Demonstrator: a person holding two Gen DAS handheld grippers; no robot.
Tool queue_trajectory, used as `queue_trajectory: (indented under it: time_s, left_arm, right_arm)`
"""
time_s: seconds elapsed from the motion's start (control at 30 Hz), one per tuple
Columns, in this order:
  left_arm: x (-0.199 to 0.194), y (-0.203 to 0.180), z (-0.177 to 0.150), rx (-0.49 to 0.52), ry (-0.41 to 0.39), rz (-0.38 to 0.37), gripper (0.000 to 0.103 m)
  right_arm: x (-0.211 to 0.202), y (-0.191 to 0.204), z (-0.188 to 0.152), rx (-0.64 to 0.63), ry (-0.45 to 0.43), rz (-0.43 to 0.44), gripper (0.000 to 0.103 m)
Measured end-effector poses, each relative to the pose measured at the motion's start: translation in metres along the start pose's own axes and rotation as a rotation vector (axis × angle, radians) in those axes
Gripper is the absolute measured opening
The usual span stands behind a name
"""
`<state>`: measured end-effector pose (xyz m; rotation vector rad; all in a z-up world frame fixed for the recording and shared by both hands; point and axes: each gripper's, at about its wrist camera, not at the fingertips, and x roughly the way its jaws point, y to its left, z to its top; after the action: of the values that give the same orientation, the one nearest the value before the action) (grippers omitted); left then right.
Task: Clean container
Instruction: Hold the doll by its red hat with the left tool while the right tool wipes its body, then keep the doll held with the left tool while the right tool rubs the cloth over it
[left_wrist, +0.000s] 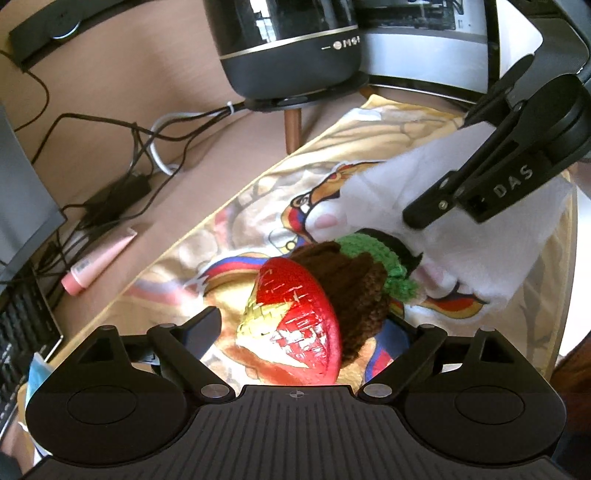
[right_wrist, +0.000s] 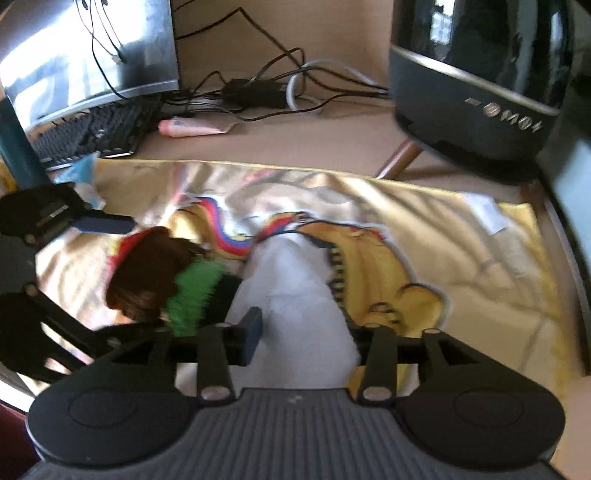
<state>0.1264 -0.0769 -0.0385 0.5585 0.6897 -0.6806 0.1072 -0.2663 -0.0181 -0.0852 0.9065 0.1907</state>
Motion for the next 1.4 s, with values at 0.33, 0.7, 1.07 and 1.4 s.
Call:
queue_trajectory:
  time_s: [0.33,0.7,1.07,1.4]
  left_arm:
    - [0.000,-0.004,0.001,-0.010,0.014,-0.020,0.094]
    - [-0.003,0.000,-0.005,-0.026,0.041,-0.003,0.095]
    - [-0.004,-0.005,-0.007,-0.008,0.055,-0.027,0.097]
    - [-0.007,0.002,-0.013,-0.077,0.055,-0.048,0.097]
  right_arm:
    - [-0.028,-0.003,-0.009,-0.276,-0.020,-0.071,0.081]
    - [-0.018,-0.060,-0.018,0.043,0.099,-0.011,0.079]
    - [-0.001,-0.040,-0.028,-0.009,0.148,0.006,0.022]
    - [-0.026,-0.023,0.024,0.187,-0.009,0.350,0.010]
